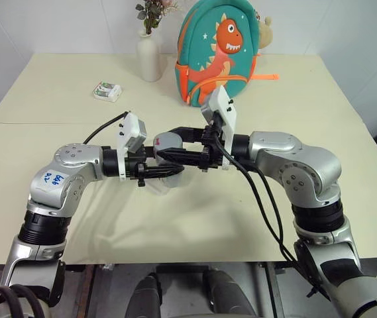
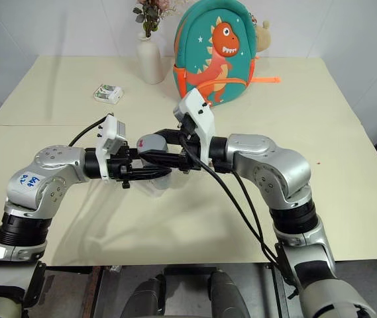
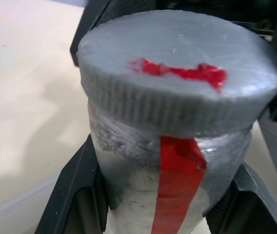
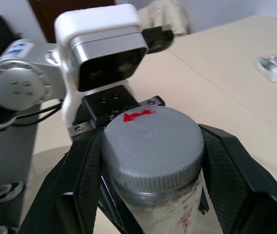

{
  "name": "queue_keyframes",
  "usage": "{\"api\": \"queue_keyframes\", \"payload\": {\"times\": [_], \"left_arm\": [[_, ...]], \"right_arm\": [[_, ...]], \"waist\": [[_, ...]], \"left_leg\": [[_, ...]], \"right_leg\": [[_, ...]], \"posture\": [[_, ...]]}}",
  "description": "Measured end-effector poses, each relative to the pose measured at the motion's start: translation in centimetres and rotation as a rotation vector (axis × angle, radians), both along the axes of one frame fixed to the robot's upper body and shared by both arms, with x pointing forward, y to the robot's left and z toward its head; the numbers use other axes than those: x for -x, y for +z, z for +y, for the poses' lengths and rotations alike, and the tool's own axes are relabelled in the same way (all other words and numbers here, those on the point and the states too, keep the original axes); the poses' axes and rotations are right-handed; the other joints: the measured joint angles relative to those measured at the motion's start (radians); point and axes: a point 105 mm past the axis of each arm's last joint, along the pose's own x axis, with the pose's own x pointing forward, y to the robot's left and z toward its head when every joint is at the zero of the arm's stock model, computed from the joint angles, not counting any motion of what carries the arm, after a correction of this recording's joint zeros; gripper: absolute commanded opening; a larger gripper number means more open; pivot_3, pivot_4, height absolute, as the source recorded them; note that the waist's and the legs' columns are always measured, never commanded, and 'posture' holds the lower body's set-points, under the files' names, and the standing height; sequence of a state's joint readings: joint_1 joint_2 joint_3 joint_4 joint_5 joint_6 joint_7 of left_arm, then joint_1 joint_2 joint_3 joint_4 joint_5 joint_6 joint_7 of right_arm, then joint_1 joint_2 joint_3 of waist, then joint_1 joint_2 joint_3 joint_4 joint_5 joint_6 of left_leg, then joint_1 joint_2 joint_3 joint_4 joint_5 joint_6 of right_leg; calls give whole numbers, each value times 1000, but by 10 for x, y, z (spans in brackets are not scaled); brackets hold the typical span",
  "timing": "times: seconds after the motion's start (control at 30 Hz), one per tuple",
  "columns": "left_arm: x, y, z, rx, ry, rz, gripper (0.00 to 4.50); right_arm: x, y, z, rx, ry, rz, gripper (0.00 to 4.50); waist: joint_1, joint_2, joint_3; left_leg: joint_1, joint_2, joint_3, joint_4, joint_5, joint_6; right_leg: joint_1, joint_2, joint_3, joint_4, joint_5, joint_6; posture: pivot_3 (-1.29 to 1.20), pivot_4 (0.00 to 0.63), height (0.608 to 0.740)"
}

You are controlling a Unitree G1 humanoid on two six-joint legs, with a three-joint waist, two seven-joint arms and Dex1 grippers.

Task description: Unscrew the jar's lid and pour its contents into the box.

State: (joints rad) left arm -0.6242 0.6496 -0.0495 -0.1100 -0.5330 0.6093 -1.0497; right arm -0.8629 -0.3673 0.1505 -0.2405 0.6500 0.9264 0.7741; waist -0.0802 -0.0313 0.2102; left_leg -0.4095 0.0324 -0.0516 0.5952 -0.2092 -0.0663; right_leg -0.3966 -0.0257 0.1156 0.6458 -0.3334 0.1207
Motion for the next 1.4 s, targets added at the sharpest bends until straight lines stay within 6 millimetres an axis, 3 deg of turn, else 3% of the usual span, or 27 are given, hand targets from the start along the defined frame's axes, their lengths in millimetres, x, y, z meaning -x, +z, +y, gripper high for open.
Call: {"api": "queue_keyframes", "payload": {"times": [0.4, 0.77, 0.87, 0.97, 1.23, 1.4], "left_arm": [[29, 1, -14, -32, -315, -15, 1992], [28, 0, -13, -24, -320, -19, 1992], [28, 1, -13, -22, -319, -26, 1992], [26, 5, -7, -14, -297, -47, 1992], [31, -4, 3, -37, -282, -20, 1992], [23, -2, 5, -37, -213, -44, 1992]], "right_arm": [[20, 3, -14, 68, 372, 23, 2537], [18, 2, -14, 66, 385, 16, 2537], [17, 1, -16, 63, 375, 31, 3600], [8, 0, -32, 60, 305, 60, 4476], [3, 11, -46, 39, 256, 0, 4476], [12, 11, -39, 41, 254, -37, 4476]], "waist": [[-2, 0, 0], [0, 1, 0], [0, 1, 0], [5, 1, 0], [0, 1, 1], [0, 1, 1]], "left_leg": [[0, 0, 0, 0, 0, 0], [0, 0, -1, 1, 0, 0], [-1, 0, -1, 1, 0, 0], [-1, 0, -1, 1, 0, 0], [-1, 0, -1, 1, 0, 0], [-1, 0, -1, 1, 0, 0]], "right_leg": [[0, 0, 0, 0, 0, 0], [0, 0, -1, 0, 0, 0], [0, 0, -1, 1, 0, 0], [0, 0, -1, 0, 0, 0], [0, 0, -1, 1, 0, 0], [0, 0, -1, 1, 0, 0]], "posture": [[0, 150, 740], [0, 150, 740], [0, 150, 740], [0, 150, 740], [0, 150, 740], [0, 150, 740]]}}
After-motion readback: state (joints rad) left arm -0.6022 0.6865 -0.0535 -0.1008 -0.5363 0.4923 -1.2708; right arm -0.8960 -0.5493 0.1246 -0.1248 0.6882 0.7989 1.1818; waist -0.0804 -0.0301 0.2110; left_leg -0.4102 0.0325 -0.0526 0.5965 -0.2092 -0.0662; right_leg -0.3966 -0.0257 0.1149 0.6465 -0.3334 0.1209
